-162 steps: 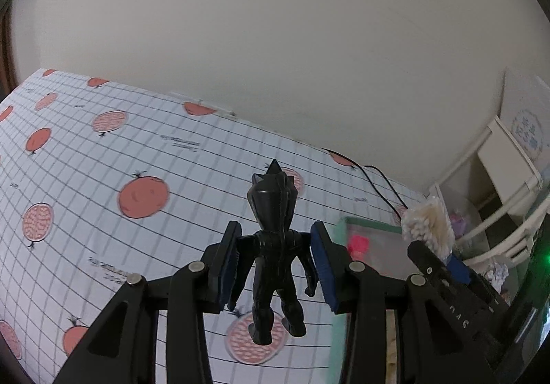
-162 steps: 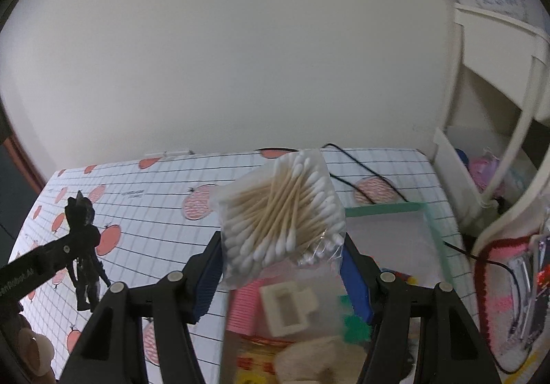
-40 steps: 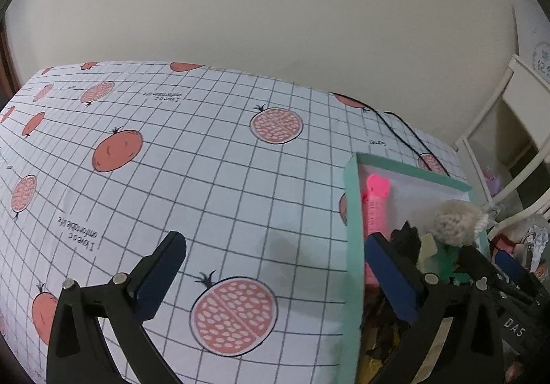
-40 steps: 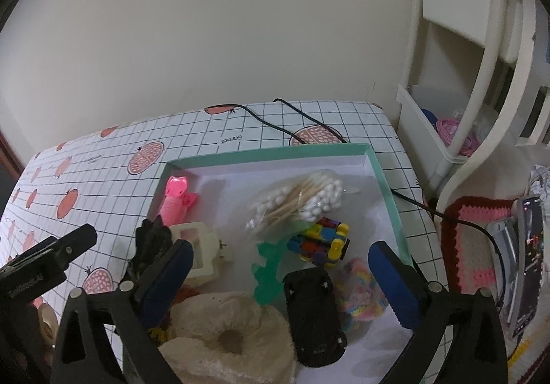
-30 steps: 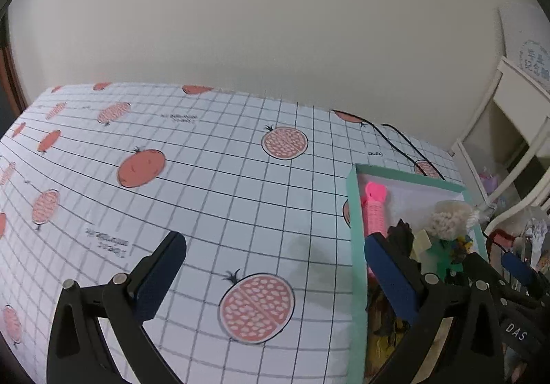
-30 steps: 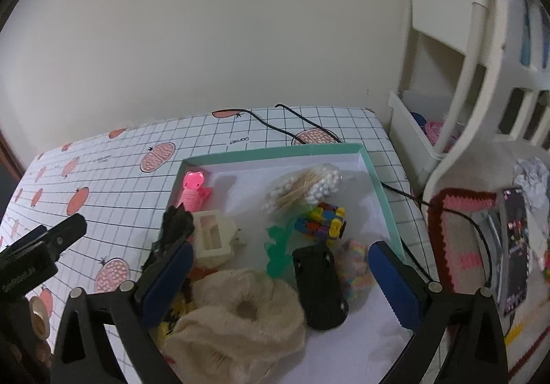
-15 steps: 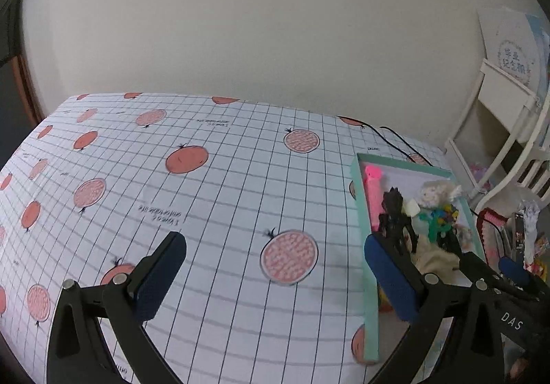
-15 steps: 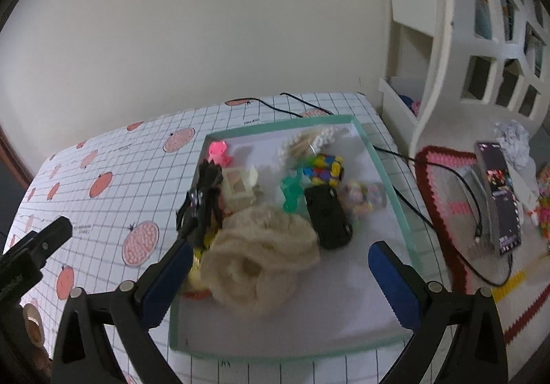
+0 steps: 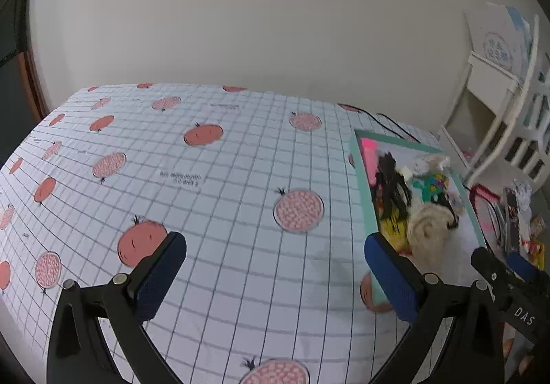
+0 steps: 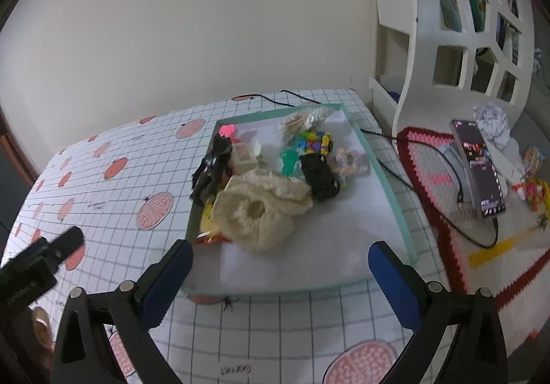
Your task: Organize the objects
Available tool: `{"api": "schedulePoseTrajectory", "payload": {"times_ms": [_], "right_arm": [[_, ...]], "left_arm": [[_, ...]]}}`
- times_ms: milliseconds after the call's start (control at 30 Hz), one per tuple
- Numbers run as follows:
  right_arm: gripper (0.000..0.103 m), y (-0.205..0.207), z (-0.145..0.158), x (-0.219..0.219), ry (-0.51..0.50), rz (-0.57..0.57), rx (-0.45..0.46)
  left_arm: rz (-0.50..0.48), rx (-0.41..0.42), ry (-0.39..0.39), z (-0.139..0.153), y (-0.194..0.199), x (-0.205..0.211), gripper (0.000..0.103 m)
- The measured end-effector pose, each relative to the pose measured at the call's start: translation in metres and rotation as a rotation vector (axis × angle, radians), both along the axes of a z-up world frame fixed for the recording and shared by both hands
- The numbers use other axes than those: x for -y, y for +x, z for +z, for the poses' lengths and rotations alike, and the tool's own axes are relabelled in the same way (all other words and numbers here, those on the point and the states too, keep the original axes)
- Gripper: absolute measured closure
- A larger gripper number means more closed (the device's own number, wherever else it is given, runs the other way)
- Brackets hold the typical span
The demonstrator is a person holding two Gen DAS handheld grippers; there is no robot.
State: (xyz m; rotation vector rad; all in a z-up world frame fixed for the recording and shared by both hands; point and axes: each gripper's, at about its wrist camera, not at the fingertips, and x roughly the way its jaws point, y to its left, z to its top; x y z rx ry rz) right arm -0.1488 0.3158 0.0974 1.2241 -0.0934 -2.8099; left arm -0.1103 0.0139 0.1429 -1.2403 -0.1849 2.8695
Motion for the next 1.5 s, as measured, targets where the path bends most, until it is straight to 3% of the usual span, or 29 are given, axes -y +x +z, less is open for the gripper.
{"api": "schedulePoseTrajectory", "payload": {"times_ms": [467, 867, 1100, 1500], "right_arm": [[0.000, 0.060, -0.027, -0.001, -0.025, -0.001, 0.011], [0.000, 0.086, -0.054, 0.000, -0.010, -0.019, 0.041], [0.000, 0.093, -0.065, 0.010, 0.036, 0.005, 0.050], [0.000, 0.091, -0.082, 0.010, 0.044, -0.002, 0.087]], "left_arm": [[-0.005, 0.047, 0.026, -0.033, 0.048, 0.016, 0.000], [0.011, 0.125, 0.070, -0.069, 0.077, 0.032, 0.000], [0.016, 0.170, 0.057, -0.088, 0.086, 0.037, 0.000], [-0.018, 0.157, -0.029, -0.096, 0.099, 0.026, 0.000]]}}
